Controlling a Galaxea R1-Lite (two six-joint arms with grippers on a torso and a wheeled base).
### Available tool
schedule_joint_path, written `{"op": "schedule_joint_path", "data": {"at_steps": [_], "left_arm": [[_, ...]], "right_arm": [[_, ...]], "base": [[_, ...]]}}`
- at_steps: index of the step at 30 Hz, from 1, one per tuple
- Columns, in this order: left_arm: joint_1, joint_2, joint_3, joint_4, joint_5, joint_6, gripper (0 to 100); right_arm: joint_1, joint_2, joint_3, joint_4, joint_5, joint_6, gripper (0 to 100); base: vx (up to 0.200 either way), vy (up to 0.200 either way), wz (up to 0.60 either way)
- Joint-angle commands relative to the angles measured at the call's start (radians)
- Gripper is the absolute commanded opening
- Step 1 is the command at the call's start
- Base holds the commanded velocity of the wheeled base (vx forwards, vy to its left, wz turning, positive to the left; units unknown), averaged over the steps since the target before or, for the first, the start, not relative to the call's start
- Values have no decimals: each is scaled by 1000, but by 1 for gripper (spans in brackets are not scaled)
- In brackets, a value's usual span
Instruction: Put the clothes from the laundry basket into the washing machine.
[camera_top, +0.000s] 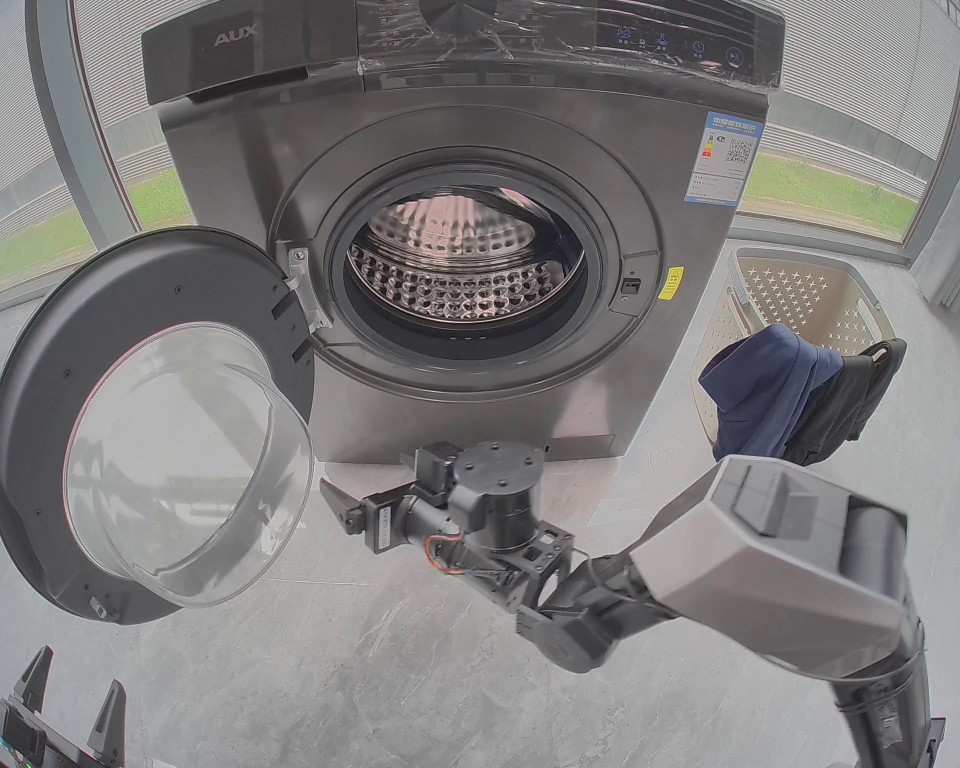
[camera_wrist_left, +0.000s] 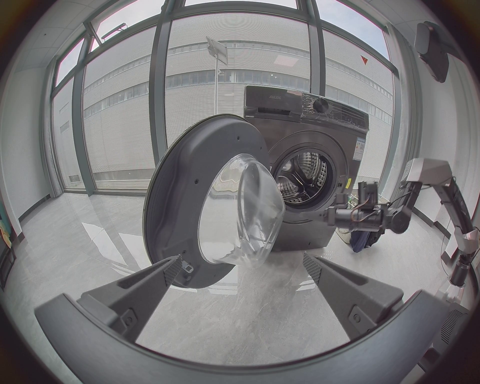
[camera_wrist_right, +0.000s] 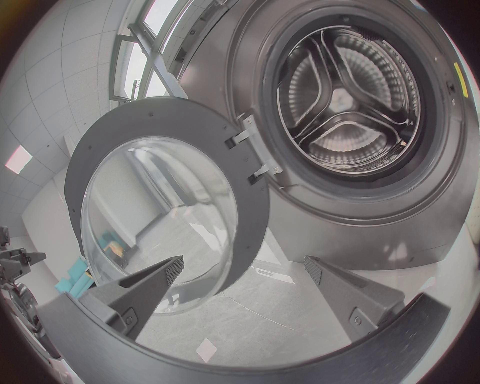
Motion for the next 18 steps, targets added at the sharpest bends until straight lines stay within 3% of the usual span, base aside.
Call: {"op": "schedule_joint_path", "data": {"at_steps": [1,2,3,8,10,13,18], "left_arm": [[0,-13,15,0,1,0,100],[0,-13,15,0,1,0,100],[0,-13,15,0,1,0,100],[0,-13,15,0,1,0,100],[0,-13,15,0,1,0,100],[0,-13,15,0,1,0,100],[0,-13,15,0,1,0,100]], "right_arm": [[-79,-452,396,-19,-4,-19,100],[-85,-473,416,-19,-4,-20,100],[-116,-601,537,-22,-6,-28,100],[-211,-928,833,-5,-4,-89,100],[-298,-1061,968,-7,3,-117,100],[-390,-1210,1098,-5,8,-129,100],[-525,-1394,1232,7,8,-140,100]], "base": [[0,0,0],[0,0,0],[0,0,0],[0,0,0],[0,0,0],[0,0,0],[0,0,0]]}}
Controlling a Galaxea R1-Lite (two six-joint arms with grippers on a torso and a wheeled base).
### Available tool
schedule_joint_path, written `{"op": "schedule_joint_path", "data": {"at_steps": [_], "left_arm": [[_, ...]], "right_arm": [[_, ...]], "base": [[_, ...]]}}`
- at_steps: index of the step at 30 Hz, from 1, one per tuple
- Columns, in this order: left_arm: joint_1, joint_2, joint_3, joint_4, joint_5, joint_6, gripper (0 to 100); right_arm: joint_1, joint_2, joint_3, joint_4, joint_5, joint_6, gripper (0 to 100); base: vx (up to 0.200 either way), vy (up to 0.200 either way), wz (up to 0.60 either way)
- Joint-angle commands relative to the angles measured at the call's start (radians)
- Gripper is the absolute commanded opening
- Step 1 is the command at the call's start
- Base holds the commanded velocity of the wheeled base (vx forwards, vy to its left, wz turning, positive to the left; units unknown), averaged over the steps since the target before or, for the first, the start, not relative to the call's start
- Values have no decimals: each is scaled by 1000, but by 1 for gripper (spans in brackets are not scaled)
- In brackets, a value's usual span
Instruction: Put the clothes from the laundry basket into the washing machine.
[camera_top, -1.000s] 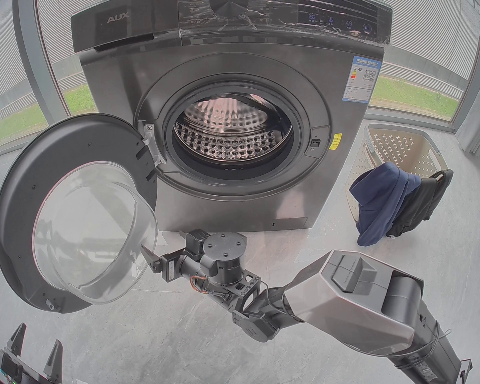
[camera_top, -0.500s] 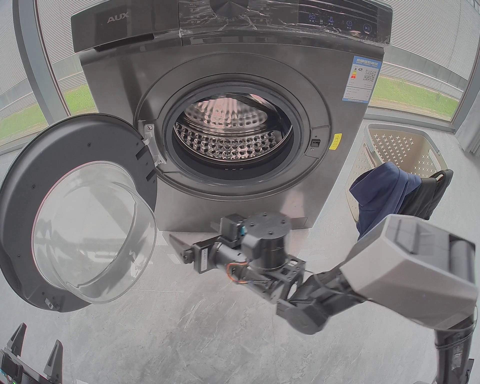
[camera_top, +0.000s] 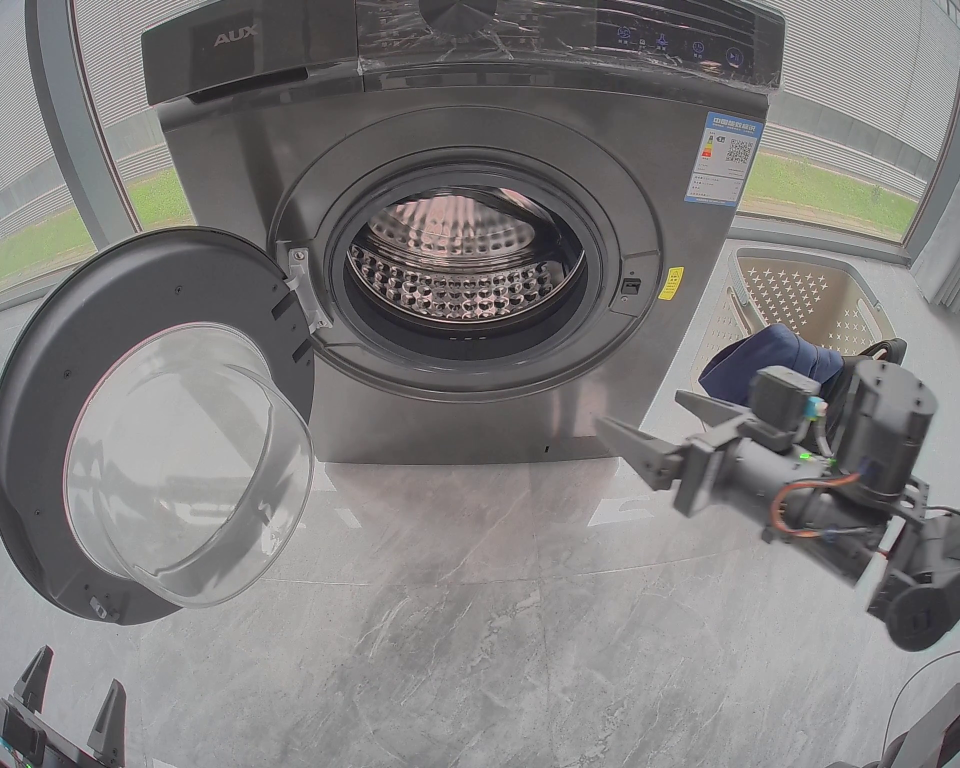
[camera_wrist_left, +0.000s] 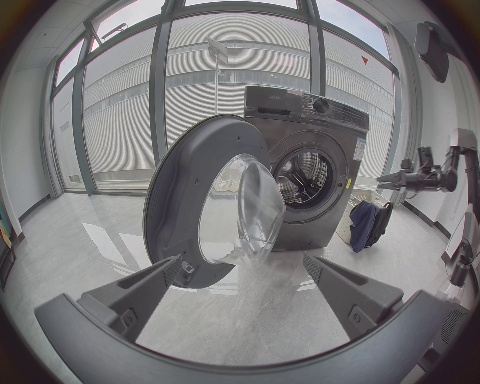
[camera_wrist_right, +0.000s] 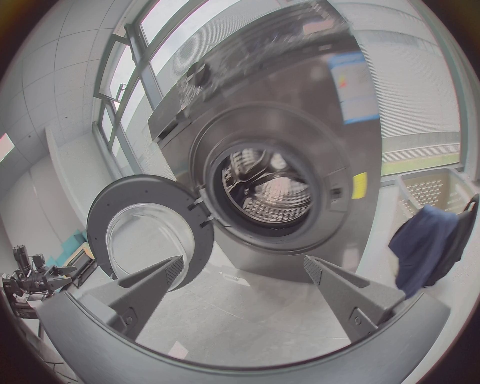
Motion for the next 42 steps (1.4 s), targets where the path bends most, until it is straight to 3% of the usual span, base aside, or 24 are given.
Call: {"op": "schedule_joint_path", "data": {"at_steps": [1,2,6,10,11,12,14,21,24,25,26,28,38,42], "left_arm": [[0,-13,15,0,0,0,100],[0,-13,15,0,0,0,100],[0,-13,15,0,0,0,100],[0,-13,15,0,0,0,100],[0,-13,15,0,0,0,100],[0,-13,15,0,0,1,100],[0,-13,15,0,0,1,100],[0,-13,15,0,0,0,100],[0,-13,15,0,0,1,100],[0,-13,15,0,0,1,100],[0,-12,15,0,0,1,100],[0,-13,15,0,0,1,100],[0,-13,15,0,0,1,100],[0,-13,15,0,0,1,100]], "right_arm": [[-295,-579,422,13,6,-57,100],[-355,-662,468,38,9,-80,100],[-433,-835,563,130,21,-100,100],[-482,-1076,562,400,26,-112,100],[-482,-1076,562,400,26,-112,100],[-501,-1203,562,541,29,-141,100],[-518,-1306,551,680,30,-157,100],[-538,-1446,563,854,30,-155,100],[-590,-1547,563,978,35,-163,100],[-601,-1559,563,993,43,-167,100],[-642,-1602,557,1022,96,-169,100],[-654,-1624,557,1021,132,-169,100],[-654,-1624,563,1042,78,-158,100],[-654,-1622,557,1079,133,-181,100]], "base": [[0,0,0],[0,0,0],[0,0,0],[0,0,0],[0,0,0],[0,0,0],[0,0,0],[0,0,0],[0,0,0],[0,0,0],[0,0,0],[0,0,0],[0,0,0],[0,0,0]]}}
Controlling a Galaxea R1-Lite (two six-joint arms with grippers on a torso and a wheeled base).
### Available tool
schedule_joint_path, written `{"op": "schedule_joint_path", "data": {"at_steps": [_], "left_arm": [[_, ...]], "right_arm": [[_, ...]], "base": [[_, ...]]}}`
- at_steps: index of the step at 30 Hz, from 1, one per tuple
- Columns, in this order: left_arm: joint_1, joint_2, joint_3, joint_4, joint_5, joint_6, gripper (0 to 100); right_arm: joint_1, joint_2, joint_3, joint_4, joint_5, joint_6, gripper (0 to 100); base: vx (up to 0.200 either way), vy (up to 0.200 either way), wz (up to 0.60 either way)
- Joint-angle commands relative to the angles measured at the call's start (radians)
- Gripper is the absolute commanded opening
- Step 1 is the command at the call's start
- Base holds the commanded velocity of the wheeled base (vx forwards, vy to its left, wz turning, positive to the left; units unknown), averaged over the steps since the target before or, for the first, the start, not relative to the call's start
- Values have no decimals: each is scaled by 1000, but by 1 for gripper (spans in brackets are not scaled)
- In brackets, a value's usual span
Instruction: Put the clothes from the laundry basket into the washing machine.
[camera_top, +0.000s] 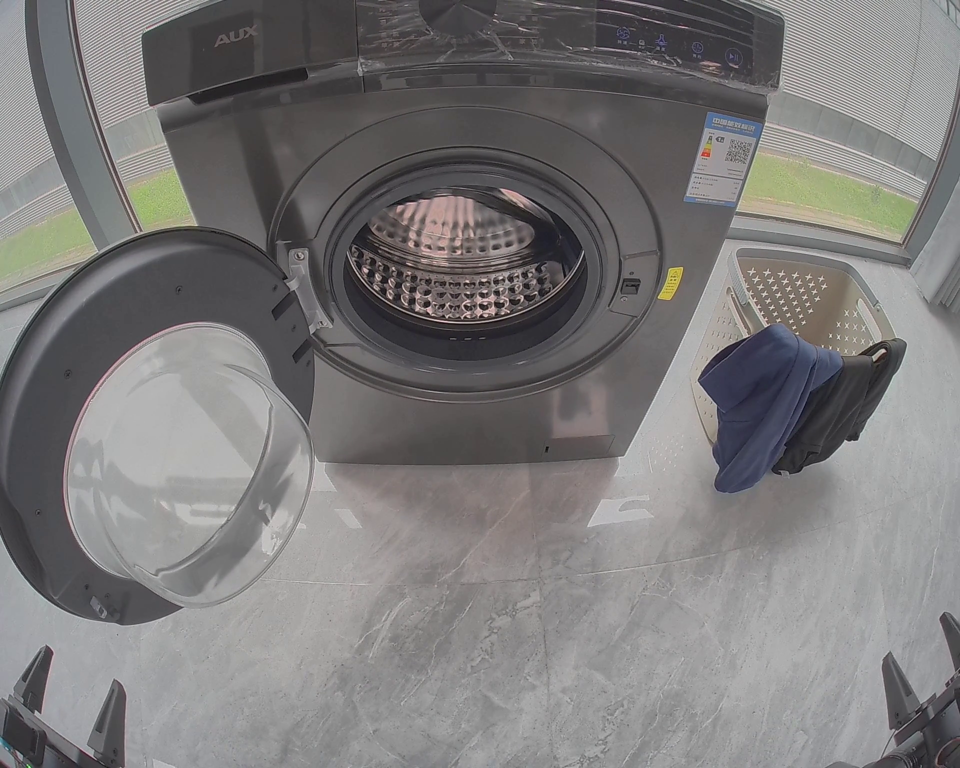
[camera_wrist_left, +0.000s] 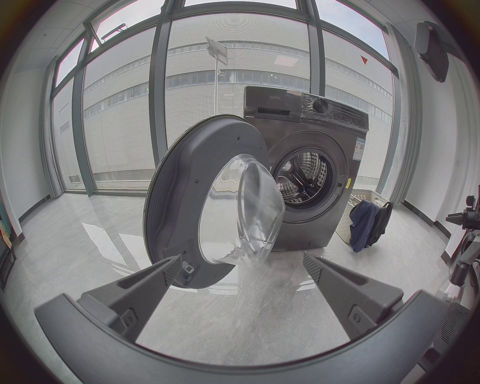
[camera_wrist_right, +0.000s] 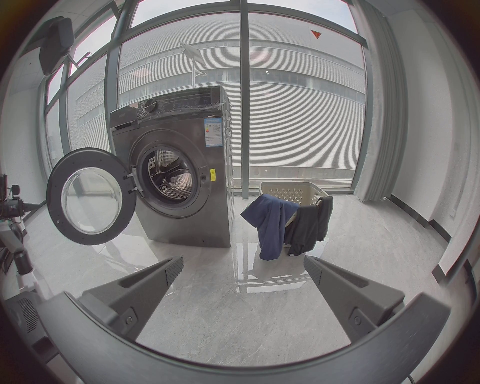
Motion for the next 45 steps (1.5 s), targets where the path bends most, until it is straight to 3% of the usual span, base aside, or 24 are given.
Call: {"op": "schedule_joint_path", "data": {"at_steps": [1,20,29,45], "left_arm": [[0,-13,15,0,1,-1,100],[-1,-10,15,0,1,-1,100],[0,-10,15,0,1,-1,100],[0,-10,15,0,1,-1,100]], "right_arm": [[1,-23,12,11,26,-7,100],[3,-24,16,-2,24,5,100],[3,-24,16,-2,24,5,100],[3,-24,18,-2,24,5,100]], "base": [[0,0,0],[0,-189,0],[0,0,0],[0,-188,0]]}}
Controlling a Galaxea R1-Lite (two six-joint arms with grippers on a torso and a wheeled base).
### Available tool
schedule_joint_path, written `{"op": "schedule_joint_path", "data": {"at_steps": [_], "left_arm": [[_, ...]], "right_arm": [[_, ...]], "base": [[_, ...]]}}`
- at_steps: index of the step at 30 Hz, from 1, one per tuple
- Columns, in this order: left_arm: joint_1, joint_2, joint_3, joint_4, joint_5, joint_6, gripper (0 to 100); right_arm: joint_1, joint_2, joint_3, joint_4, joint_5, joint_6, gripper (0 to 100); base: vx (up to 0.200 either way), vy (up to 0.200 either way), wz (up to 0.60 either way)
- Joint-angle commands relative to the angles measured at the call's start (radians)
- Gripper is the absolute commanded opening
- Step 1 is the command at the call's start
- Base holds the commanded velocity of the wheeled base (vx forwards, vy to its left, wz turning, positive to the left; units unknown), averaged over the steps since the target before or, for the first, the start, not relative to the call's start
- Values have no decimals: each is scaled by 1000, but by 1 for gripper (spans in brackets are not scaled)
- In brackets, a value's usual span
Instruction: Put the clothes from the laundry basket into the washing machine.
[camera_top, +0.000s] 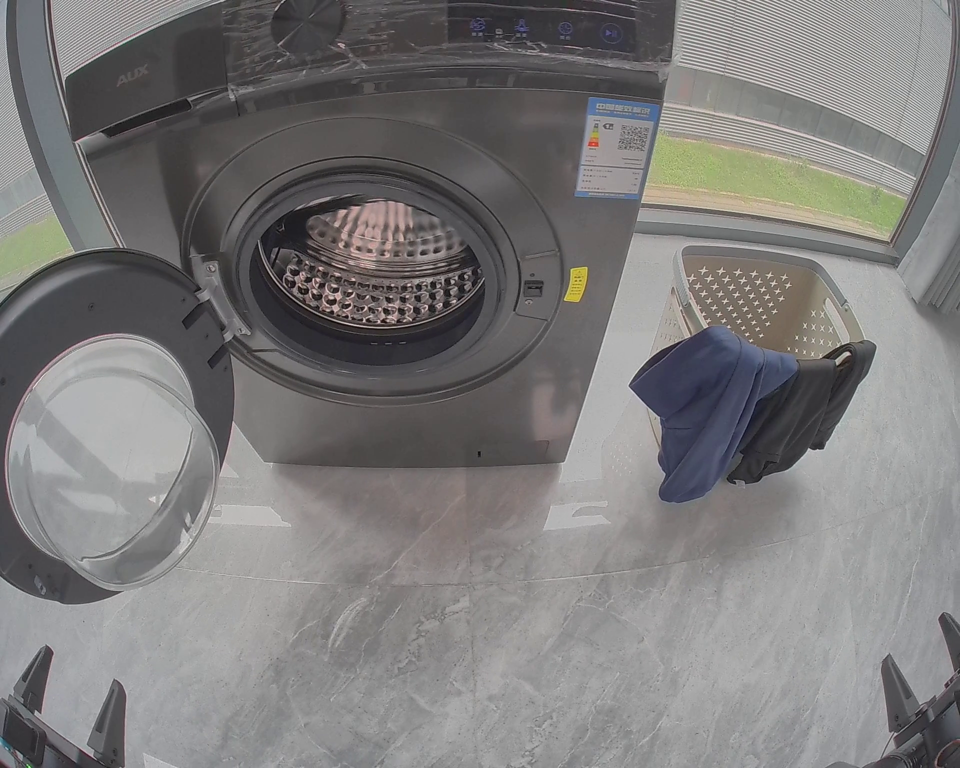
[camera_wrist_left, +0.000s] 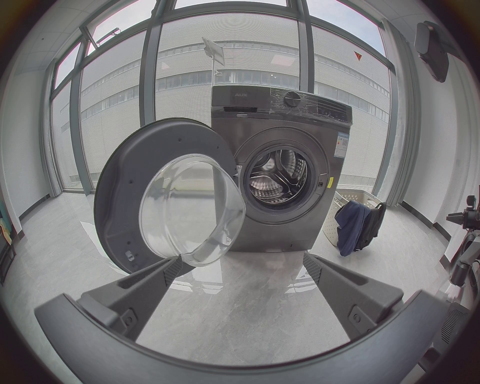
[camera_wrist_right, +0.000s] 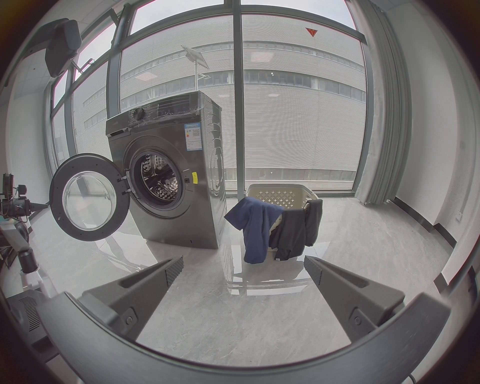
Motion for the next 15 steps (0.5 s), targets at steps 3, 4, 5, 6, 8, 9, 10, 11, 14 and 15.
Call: {"op": "schedule_joint_path", "data": {"at_steps": [3,4,5,6,8,9,10,11,14,15], "left_arm": [[0,-10,15,0,1,-1,100],[-1,-10,15,0,1,-1,100],[0,-10,15,0,1,-1,100],[0,-10,15,0,1,-1,100],[0,-10,15,0,1,-1,100],[-1,-10,15,0,1,-1,100],[-1,-10,15,0,1,-1,100],[-1,-10,15,0,1,-1,100],[-1,-12,15,0,1,-1,100],[-1,-10,15,0,1,-1,100]], "right_arm": [[1,-11,16,0,0,0,100],[1,-11,16,0,0,0,100],[1,-11,18,0,0,0,100],[1,-11,16,0,0,0,100],[1,-11,18,0,0,0,100],[1,-11,18,0,0,0,100],[1,-11,16,0,0,0,100],[1,-11,16,0,0,0,100],[1,-11,16,0,0,0,100],[1,-11,18,0,0,0,100]], "base": [[0,0,0],[0,0,0],[0,0,0],[0,0,0],[0,0,0],[0,0,0],[0,0,0],[0,0,0],[0,-200,0],[0,-200,0]]}}
